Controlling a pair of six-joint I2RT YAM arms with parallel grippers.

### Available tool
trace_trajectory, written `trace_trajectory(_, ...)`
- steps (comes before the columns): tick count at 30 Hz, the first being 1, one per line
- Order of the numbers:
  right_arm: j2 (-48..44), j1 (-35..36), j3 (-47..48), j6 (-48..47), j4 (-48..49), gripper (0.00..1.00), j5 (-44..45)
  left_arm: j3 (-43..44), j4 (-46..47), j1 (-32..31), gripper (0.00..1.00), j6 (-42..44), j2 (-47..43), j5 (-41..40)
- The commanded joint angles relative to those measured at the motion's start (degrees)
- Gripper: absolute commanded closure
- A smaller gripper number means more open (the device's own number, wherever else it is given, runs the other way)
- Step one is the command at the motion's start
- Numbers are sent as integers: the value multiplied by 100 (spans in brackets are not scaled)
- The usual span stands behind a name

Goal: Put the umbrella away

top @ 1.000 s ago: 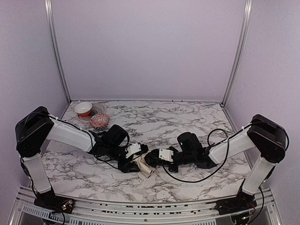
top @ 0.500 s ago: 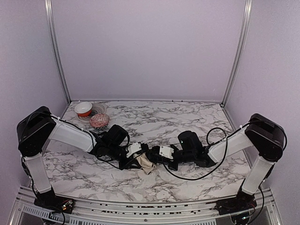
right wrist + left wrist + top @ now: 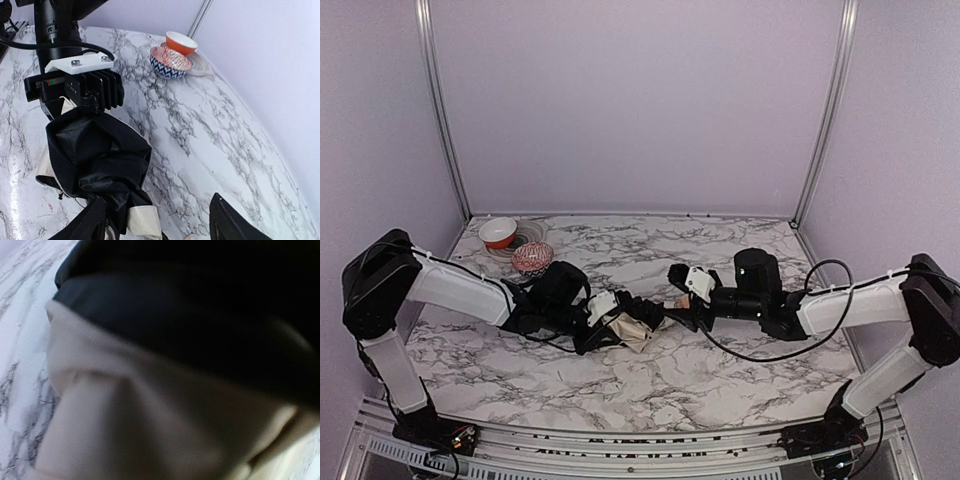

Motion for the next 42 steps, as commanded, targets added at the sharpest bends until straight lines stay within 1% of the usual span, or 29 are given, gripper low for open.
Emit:
trace_trajectory(1, -607, -104, -191, 266, 161, 31, 20, -99, 249, 30, 100, 145, -882, -637)
trace_trajectory(4, -859, -194, -451, 507, 381, 30, -497, -191, 241, 30, 100, 401, -1422, -628)
trace_trajectory(6, -949, -345, -581, 645, 499, 30, -1359, -260, 201, 31, 100, 546, -1824, -442)
trace_trajectory(8, -940, -435, -579, 674, 453, 32, -1931, -298, 82, 38, 100, 626, -2102, -313)
trace_trajectory(10, -877, -444, -502, 548, 318, 33, -2250, -235, -195, 51, 100, 711, -2285, -243)
trace_trajectory(12, -751, -447, -466, 521, 404, 32, -2349, -150, -412, 48, 100, 739, -2408, -210)
trace_trajectory(16, -323, -445, -188, 632, 658, 30, -2724, -173, -468, 47, 100, 794, -2675, -61)
trace_trajectory(18, -124, -445, -32, 743, 817, 25, -2997, -152, -643, 47, 100, 896, -2758, 40)
trace_trajectory(19, -24, -444, -1, 799, 981, 11, -3113, -149, -705, 47, 100, 961, -2794, 106)
trace_trajectory(20, 37, -444, 15, 823, 1072, 8, -3190, -159, -719, 47, 100, 1027, -2843, 160)
trace_trajectory(23, 169, -444, 88, 794, 1214, 7, -3215, -207, -719, 48, 100, 1199, -3003, 324)
trace_trajectory(26, 307, -371, 225, 797, 1234, 7, -3430, -202, -692, 50, 100, 1291, -3113, 321)
trace_trajectory(30, 351, -190, 316, 829, 1257, 10, -3662, -78, -628, 47, 100, 1376, -3130, 329)
trace_trajectory(33, 282, -102, 367, 902, 1384, 17, -3579, 55, -575, 52, 100, 1404, -3091, 173)
trace_trajectory(37, 246, 182, 479, 687, 1117, 31, -3168, 335, -554, 47, 100, 1108, -2861, -595)
trace_trajectory(40, 155, 382, 344, 569, 1135, 43, -2502, 342, -279, 48, 100, 965, -2793, -1205)
trace_trajectory(42, 16, 607, 216, 429, 1144, 46, -2037, 359, -172, 47, 100, 929, -2748, -1648)
